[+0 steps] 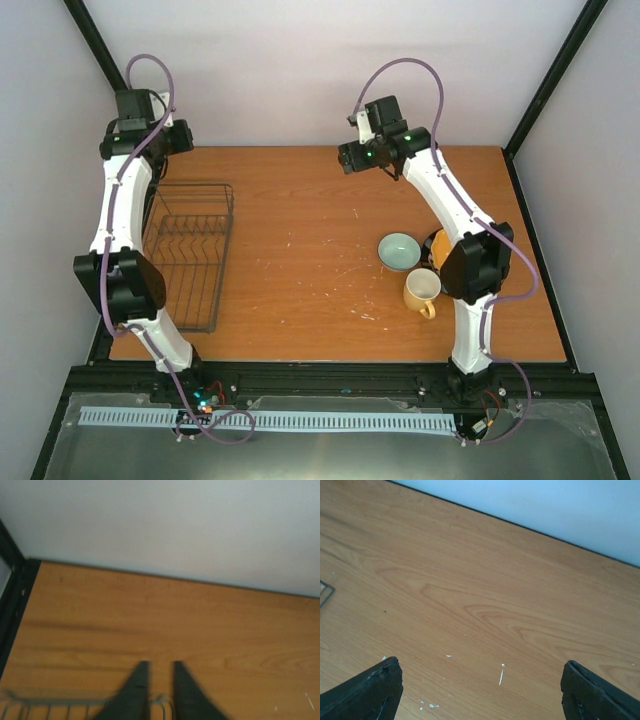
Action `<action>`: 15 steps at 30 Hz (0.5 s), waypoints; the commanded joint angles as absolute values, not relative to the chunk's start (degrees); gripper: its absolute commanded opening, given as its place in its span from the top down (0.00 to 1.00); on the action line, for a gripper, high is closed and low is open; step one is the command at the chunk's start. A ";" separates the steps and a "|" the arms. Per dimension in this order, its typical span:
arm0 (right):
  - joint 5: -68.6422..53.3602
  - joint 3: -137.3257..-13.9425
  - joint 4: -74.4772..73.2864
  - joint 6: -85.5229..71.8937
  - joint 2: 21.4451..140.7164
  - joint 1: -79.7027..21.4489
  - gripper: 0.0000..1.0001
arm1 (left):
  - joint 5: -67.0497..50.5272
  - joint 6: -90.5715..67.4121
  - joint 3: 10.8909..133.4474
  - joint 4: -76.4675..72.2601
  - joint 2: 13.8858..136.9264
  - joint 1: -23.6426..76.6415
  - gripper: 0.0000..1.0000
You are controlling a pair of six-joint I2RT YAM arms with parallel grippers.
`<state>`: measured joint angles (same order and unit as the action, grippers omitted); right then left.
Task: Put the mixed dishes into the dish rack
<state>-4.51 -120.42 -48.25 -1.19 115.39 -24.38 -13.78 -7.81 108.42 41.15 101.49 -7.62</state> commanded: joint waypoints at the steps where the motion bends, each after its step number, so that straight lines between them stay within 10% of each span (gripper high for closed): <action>1: -6.61 -120.13 -49.55 -1.89 116.23 -23.99 0.15 | -13.60 -9.73 106.01 52.70 96.40 -7.31 0.99; 15: -2.59 -117.55 -49.56 -2.00 116.70 -23.99 0.13 | -21.00 -12.52 90.83 62.26 92.16 -4.21 0.99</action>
<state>-4.89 -118.67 -49.12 -2.20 117.05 -24.03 -19.77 -11.18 92.31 57.74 91.33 -6.68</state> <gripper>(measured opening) 0.868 0.008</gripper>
